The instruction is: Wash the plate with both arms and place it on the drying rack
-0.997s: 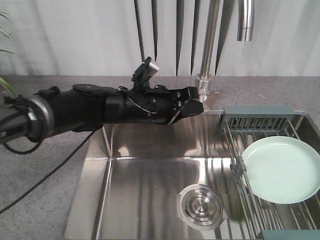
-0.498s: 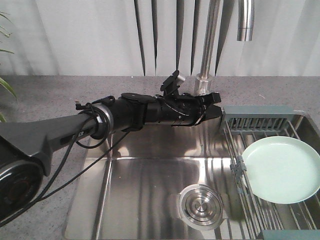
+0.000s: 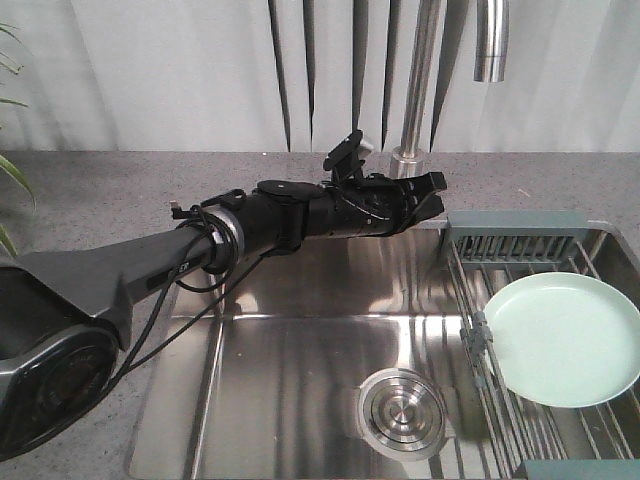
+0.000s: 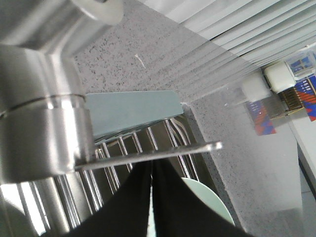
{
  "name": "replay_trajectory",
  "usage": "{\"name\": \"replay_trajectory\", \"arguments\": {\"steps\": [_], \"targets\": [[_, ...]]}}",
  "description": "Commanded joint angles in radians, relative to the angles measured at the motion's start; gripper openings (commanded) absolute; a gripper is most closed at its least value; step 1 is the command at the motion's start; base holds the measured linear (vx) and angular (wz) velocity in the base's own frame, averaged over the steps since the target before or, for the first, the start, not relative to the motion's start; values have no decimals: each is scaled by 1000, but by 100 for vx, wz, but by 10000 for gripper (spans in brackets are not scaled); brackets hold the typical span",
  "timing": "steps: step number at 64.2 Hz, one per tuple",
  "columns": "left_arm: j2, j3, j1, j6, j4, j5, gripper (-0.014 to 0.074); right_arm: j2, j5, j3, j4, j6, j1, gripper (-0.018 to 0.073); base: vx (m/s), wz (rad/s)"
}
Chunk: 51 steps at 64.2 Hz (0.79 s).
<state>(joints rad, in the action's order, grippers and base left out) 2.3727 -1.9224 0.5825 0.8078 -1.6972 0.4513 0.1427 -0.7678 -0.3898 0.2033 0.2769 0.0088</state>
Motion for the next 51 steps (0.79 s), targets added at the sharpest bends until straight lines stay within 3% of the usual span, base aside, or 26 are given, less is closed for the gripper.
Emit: {"name": "replay_trajectory", "arguments": {"steps": [1, 25, 40, 51], "targets": [[-77, -53, -2, -1, -91, -51, -5, 11, 71, -26, 8, 3, -5, -10, 0, 0], [-75, -52, -5, -2, -91, -97, -5, 11, 71, -26, 8, 3, -5, -10, 0, 0], [-78, -52, -5, -2, -91, -3, -5, 11, 71, -26, 8, 3, -5, -10, 0, 0], [-88, -52, -5, -2, -84, 135, -5, 11, 71, -26, 8, 3, -5, -10, 0, 0]]}}
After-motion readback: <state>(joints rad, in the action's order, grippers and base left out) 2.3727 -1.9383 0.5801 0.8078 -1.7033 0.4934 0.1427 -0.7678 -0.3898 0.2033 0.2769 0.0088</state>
